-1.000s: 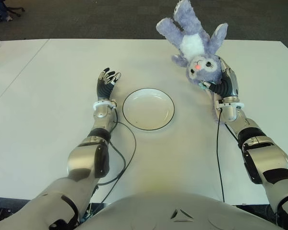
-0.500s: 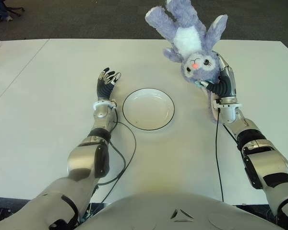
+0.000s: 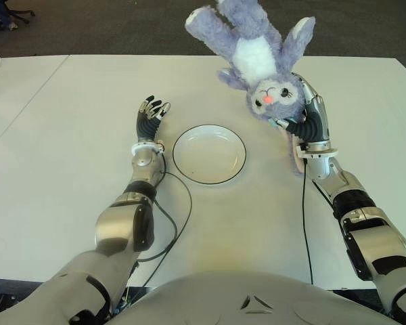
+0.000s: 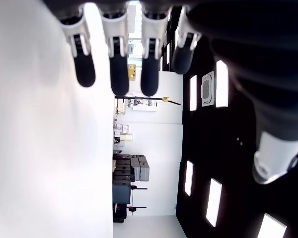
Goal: Put the doll into the plate.
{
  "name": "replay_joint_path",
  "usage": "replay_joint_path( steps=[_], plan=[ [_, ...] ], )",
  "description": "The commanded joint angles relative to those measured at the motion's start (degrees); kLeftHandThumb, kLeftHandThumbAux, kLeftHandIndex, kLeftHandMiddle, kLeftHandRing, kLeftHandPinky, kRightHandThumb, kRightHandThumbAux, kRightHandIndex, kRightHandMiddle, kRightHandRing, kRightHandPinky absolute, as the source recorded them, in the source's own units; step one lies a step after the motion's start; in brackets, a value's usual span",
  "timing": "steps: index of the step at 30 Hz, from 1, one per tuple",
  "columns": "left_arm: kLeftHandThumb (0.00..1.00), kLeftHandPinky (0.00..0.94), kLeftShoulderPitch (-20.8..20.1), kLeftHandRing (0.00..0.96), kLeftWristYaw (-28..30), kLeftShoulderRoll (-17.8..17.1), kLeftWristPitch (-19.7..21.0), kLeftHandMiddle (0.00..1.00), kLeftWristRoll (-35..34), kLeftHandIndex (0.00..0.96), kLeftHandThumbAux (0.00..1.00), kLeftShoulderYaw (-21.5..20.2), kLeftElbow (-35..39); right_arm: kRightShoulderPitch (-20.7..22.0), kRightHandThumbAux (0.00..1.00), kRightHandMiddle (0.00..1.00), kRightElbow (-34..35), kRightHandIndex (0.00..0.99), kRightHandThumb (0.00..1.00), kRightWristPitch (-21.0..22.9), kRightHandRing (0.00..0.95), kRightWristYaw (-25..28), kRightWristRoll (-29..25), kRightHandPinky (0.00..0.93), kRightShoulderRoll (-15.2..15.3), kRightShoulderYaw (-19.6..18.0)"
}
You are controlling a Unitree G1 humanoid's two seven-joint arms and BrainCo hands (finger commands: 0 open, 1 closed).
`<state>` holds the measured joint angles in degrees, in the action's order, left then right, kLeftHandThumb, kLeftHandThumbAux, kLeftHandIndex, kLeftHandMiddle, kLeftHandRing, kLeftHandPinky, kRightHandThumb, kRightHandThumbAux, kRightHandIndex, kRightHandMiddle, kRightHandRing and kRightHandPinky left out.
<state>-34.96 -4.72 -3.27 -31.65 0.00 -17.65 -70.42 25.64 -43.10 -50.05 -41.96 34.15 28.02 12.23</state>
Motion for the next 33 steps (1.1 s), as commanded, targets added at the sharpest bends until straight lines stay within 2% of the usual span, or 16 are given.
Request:
replay_joint_path(
  steps=[1, 5, 11, 19, 24, 33],
  plan=[
    [0.0, 0.215, 10.66, 0.234, 0.17, 2.49, 7.3, 0.238, -0.09, 0.156, 0.596, -0.3, -7.39, -2.75, 0.718, 0.882, 6.05, 0.438, 0.701, -1.2, 0.885, -1.87, 3.21, 0.871, -0.11, -0.63],
    [0.0, 0.216, 10.64, 0.231, -0.33, 2.45, 7.62, 0.237, 0.13, 0.16, 0.609, -0.12, -7.42, -3.75, 0.719, 0.887, 8.02, 0.438, 0.702, -2.74, 0.888, -0.62, 3.37, 0.876, 0.12, -0.48],
    [0.0, 0.221, 10.73, 0.232, -0.41, 2.71, 6.82, 0.238, 0.36, 0.155, 0.601, 0.2, -7.35, -4.46, 0.719, 0.889, 8.47, 0.437, 0.701, -7.46, 0.889, 3.38, 1.86, 0.874, -0.46, 1.08],
    [0.0, 0.222, 10.64, 0.239, 0.22, 2.6, 7.3, 0.239, -0.13, 0.148, 0.578, -0.11, -7.36, -5.89, 0.719, 0.886, 7.79, 0.438, 0.701, -9.16, 0.887, 6.77, 2.7, 0.876, -1.7, 2.4],
    [0.0, 0.229, 10.61, 0.244, 0.68, 2.62, 7.18, 0.245, -0.53, 0.153, 0.579, -0.5, -7.35, -6.79, 0.719, 0.877, 7.96, 0.438, 0.701, -9.47, 0.884, 9.45, 1.88, 0.867, -2.36, 3.03],
    [0.0, 0.224, 10.69, 0.242, 1.23, 2.57, 6.78, 0.245, -0.61, 0.156, 0.584, -0.7, -7.36, -12.61, 0.714, 0.869, 14.66, 0.439, 0.705, -4.29, 0.877, 21.37, -1.53, 0.875, -2.65, 4.67]
  ],
)
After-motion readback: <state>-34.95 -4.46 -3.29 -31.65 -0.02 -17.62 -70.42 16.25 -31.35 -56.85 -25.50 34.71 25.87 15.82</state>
